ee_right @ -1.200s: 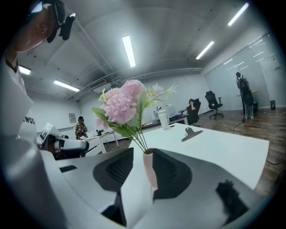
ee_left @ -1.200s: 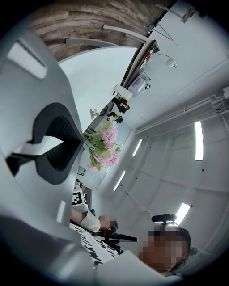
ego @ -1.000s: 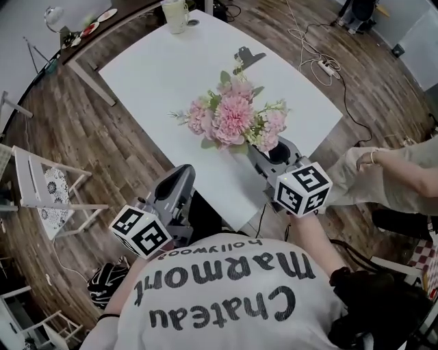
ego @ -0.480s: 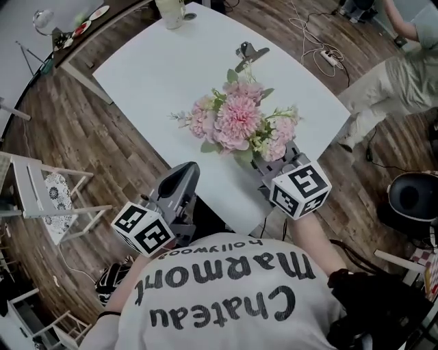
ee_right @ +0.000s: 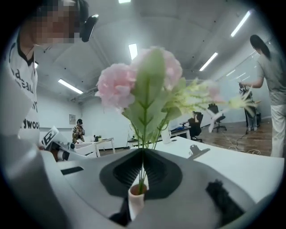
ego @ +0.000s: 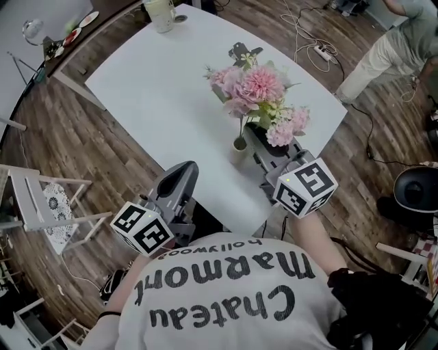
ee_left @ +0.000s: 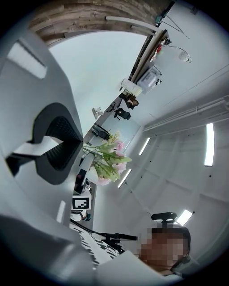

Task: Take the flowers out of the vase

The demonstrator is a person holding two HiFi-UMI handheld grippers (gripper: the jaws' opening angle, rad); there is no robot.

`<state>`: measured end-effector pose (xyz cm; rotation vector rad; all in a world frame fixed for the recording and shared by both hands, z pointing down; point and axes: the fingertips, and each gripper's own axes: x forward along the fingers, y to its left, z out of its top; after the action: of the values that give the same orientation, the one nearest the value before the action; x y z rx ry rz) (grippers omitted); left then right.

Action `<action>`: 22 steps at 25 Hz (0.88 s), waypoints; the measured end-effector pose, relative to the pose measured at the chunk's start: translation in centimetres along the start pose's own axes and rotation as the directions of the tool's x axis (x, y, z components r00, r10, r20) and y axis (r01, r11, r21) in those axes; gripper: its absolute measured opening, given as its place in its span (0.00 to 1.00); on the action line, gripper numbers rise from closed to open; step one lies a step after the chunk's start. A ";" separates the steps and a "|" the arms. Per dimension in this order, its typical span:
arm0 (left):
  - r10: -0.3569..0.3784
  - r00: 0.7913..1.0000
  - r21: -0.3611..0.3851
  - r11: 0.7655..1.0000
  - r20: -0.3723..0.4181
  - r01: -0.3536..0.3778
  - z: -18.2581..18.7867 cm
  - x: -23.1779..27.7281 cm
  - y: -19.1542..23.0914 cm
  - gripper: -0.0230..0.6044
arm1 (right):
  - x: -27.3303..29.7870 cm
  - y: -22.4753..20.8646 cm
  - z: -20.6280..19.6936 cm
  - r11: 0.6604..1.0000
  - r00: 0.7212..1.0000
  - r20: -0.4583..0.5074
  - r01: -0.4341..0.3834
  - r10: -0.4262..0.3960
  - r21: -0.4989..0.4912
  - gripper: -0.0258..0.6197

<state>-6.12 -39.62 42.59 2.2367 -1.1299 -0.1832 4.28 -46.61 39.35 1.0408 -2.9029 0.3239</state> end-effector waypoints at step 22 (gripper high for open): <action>-0.014 0.995 0.041 0.999 0.100 0.010 1.2 -2.9 -2.4 0.05 | -3.4 2.1 8.8 0.989 0.981 0.193 0.027 0.001 -0.143 0.07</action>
<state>-6.71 -36.85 39.83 2.2923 -1.1829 -0.2823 5.82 -44.75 30.02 1.1260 -3.0295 0.0106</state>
